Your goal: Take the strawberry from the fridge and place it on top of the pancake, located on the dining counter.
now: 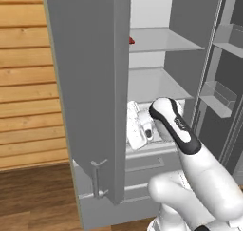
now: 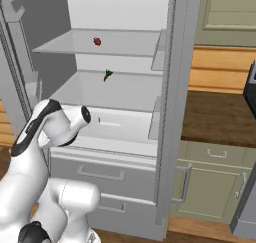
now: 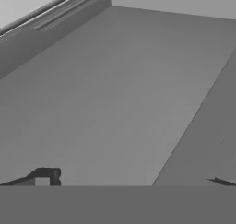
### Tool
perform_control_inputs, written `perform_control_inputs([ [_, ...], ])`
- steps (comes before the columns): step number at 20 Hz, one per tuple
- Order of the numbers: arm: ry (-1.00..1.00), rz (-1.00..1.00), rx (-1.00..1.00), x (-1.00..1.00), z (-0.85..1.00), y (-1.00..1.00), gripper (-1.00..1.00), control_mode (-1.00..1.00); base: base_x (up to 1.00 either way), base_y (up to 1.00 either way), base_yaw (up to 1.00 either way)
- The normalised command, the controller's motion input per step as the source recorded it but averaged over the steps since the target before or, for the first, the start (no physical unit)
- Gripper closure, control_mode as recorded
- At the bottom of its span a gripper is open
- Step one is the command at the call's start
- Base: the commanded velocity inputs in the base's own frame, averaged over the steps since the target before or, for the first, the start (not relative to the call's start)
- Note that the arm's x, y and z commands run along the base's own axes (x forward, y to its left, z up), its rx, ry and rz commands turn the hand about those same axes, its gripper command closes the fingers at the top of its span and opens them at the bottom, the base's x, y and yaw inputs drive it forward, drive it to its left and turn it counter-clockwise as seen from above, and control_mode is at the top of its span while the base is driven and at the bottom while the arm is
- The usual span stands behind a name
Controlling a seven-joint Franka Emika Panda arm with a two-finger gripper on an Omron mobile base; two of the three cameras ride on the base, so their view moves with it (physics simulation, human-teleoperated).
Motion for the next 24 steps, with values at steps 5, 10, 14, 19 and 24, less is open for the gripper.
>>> perform_control_inputs([
  [5, 0.03, -0.24, 0.0, -0.11, -0.05, 0.89, -1.0, -1.0, 0.0, 0.0, 0.0],
  [10, 0.11, -0.21, 0.0, 0.0, -0.03, 0.63, -1.0, -1.0, 0.0, 0.0, 0.0],
  [14, 0.13, -0.19, 0.0, 0.0, 0.0, 0.48, -1.0, -1.0, 0.0, 0.0, 0.0],
  [19, 0.16, -0.09, -0.01, 0.0, 0.02, 0.2, -1.0, -1.0, 0.0, 0.0, 0.0],
  [24, 0.26, -0.09, -0.04, 0.04, 0.12, -0.27, -1.0, -1.0, 0.0, 0.0, 0.0],
])
